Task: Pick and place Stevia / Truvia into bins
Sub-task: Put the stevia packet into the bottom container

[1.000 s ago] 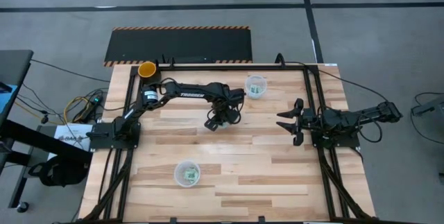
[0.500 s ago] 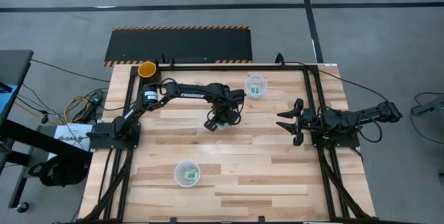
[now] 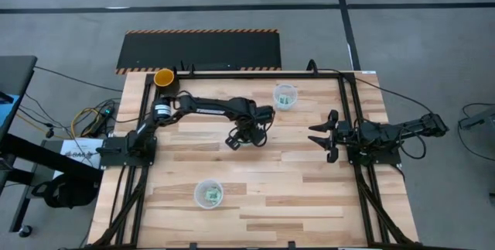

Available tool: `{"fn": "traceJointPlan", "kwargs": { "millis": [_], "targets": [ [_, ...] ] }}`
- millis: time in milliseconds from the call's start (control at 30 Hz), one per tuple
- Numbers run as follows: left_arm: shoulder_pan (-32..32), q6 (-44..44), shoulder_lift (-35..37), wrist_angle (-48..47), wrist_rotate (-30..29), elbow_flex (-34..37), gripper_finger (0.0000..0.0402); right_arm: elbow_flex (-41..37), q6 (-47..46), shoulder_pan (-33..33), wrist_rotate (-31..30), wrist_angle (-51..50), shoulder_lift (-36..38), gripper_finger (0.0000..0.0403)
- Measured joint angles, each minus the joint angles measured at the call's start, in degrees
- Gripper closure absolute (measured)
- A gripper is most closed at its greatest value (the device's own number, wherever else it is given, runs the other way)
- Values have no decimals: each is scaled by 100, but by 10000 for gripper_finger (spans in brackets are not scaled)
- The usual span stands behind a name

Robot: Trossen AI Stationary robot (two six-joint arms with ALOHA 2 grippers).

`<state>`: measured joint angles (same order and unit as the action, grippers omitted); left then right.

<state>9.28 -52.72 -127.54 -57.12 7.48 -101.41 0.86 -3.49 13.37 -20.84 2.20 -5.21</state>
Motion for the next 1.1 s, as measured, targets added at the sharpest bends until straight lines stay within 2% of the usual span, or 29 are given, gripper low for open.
{"fn": "traceJointPlan", "kwargs": {
  "millis": [267, 467, 533, 633, 800, 1100],
  "targets": [
    [-227, 628, 1110, -415, -58, -17, 401, 0, 1, -1, 0, 0, 0, 243],
    [-507, 1768, 2099, -922, 917, 106, 401, 0, 0, 0, -2, 0, -2, 243],
    [-759, 2155, 2435, -861, 978, 401, 401, 0, 2, 0, 0, 0, -2, 243],
    [-1253, 2723, 2892, -580, 557, 1029, 401, 0, 2, 0, 0, 0, -2, 243],
    [-2075, 3531, 3507, 473, 193, 2214, 401, 0, 2, 0, 0, 2, -2, 243],
    [-2817, 4913, 4000, 1501, 138, 3417, 401, 0, 2, 0, 0, 0, -2, 243]
  ]
}}
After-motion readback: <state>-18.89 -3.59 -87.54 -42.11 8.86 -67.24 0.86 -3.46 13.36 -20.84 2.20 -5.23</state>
